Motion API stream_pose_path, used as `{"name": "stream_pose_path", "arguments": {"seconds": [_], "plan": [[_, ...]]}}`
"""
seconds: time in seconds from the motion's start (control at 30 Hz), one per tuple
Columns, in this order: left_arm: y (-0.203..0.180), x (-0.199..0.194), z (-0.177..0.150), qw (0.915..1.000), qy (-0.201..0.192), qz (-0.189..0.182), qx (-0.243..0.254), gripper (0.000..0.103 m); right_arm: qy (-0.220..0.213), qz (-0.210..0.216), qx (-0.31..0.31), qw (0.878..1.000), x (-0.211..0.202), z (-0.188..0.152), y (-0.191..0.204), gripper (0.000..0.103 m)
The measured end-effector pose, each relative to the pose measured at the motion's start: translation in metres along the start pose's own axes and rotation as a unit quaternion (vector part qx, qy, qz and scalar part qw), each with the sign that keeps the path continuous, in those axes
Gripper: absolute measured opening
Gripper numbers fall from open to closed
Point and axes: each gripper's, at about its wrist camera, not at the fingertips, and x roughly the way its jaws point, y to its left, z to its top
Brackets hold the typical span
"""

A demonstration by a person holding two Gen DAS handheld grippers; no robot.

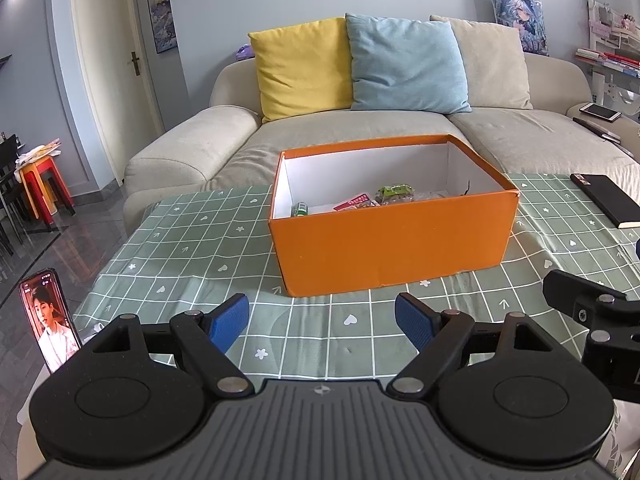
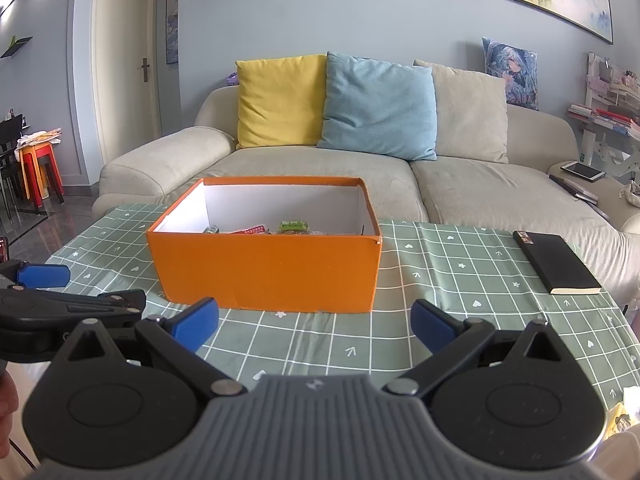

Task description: Organize snacks

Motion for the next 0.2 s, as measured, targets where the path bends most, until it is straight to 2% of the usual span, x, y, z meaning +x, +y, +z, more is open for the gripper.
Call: {"name": "stream_pose_path", "arguments": {"seconds": [0.2], "plan": [[0.0006, 0.0009, -0.0007, 1.0, 0.001, -0.003, 0.0, 0.097, 0.001, 0.0, 0.0, 1.0, 0.0005, -0.0002, 0.0002, 0.099]]}}
